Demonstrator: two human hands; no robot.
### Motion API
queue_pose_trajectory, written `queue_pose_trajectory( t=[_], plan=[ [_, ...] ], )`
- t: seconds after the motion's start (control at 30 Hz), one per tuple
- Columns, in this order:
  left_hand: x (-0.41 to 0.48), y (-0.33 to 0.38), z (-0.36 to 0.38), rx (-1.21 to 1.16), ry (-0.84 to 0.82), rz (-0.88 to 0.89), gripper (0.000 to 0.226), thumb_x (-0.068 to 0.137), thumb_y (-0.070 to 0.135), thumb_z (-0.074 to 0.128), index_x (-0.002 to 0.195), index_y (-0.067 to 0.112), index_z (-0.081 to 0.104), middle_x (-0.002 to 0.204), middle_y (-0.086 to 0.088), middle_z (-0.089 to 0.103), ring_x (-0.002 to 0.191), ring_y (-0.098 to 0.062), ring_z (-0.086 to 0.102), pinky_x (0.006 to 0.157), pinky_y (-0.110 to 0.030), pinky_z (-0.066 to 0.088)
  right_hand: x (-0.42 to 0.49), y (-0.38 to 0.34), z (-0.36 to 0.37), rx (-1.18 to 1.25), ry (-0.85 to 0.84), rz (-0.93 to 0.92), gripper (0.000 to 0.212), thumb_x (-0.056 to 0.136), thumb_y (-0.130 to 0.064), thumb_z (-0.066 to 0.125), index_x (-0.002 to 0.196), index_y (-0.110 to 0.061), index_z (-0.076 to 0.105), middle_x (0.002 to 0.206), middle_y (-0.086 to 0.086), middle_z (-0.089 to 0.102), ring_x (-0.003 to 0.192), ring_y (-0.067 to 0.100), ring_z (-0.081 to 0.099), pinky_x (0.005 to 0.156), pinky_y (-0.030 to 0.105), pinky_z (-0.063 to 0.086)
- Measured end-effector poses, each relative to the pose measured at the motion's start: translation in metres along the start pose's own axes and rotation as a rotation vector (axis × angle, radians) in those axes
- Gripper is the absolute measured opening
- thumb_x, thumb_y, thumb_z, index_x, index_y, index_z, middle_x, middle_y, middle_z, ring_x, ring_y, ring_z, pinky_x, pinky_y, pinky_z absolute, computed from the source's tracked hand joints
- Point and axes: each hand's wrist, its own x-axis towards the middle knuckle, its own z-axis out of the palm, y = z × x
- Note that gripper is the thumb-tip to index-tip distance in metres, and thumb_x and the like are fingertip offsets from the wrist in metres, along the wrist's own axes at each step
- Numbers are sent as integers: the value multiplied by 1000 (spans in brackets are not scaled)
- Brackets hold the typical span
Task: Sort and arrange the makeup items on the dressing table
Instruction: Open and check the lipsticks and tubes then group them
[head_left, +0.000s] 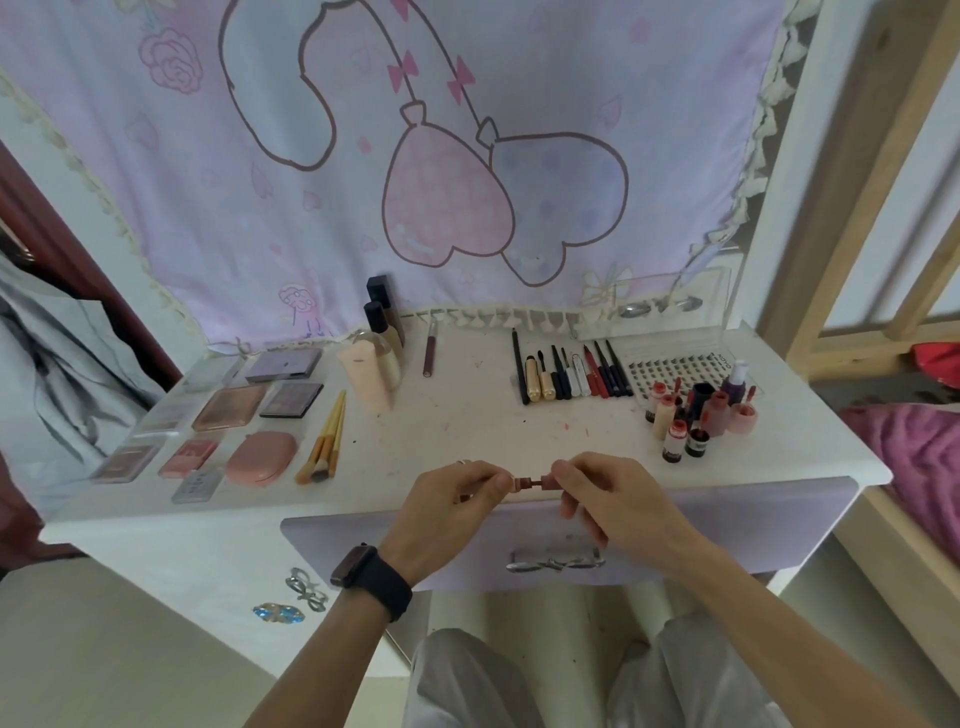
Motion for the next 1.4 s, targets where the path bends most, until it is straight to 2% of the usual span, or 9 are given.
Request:
queue_pose_trajectory(
  t=[0.13,0.3,0.53,0.63,0.9,1.03,1.1,1.23,1.4],
  plan=[
    [0,-3,-4,-34,-10,-30,21,101,31,56,95,26,75,80,17,70,71,-1,58,65,-10,38,-5,1,-7,-76,28,-79,16,99,-28,62,98,-42,71,91,-7,74,53,11,57,51,24,50],
    [1,-3,-7,-79,-15,-40,30,100,42,51,82,35,74,61,5,54,55,-7,36,55,-15,30,-11,-3,-9,-285,102,-209,18,100,-26,61,104,-41,70,92,-16,71,71,10,63,63,25,53],
    [0,-4,-14,-75,-23,-61,39,95,54,43,73,39,72,72,21,66,62,-2,52,62,-12,34,-18,-9,-17,-330,134,-302,25,97,-16,65,108,-38,70,102,-22,67,88,8,66,74,23,56],
    [-1,-8,-13,-71,-29,-53,40,94,57,42,77,39,73,66,10,62,60,-17,47,63,-24,33,-19,-8,-19,-330,139,-286,22,97,-17,64,107,-35,71,100,-21,69,87,9,66,74,27,57],
    [1,-9,-15,-166,-47,-41,40,95,55,45,80,34,76,71,-18,52,62,-14,39,65,-28,30,-21,-3,-17,-299,154,-260,19,97,-19,64,108,-32,72,99,-19,72,89,10,66,73,27,57],
    [3,-7,-17,-290,-13,-75,42,97,53,48,83,25,77,58,8,39,56,-8,34,57,-16,31,-26,2,-17,-142,204,-208,16,94,-25,64,107,-31,70,94,-16,73,79,11,67,69,22,57],
    [6,-6,-17,-353,13,-95,42,96,48,47,87,19,76,58,8,39,55,-7,33,55,-14,33,-29,6,-15,-10,247,-171,19,90,-29,63,106,-27,71,93,-9,74,71,11,66,68,22,56],
    [11,-1,-9,-447,49,-173,38,103,38,42,99,11,69,69,-3,43,58,-11,35,54,-20,29,-31,21,-9,275,361,-54,19,97,-10,61,105,-20,74,93,1,77,69,14,67,65,18,55],
    [21,13,13,-546,26,-254,27,107,30,39,113,11,57,82,-1,69,67,-14,60,67,-27,52,-32,34,-2,694,394,123,25,98,-2,54,110,-9,75,105,11,77,70,17,66,66,22,58]
  ],
)
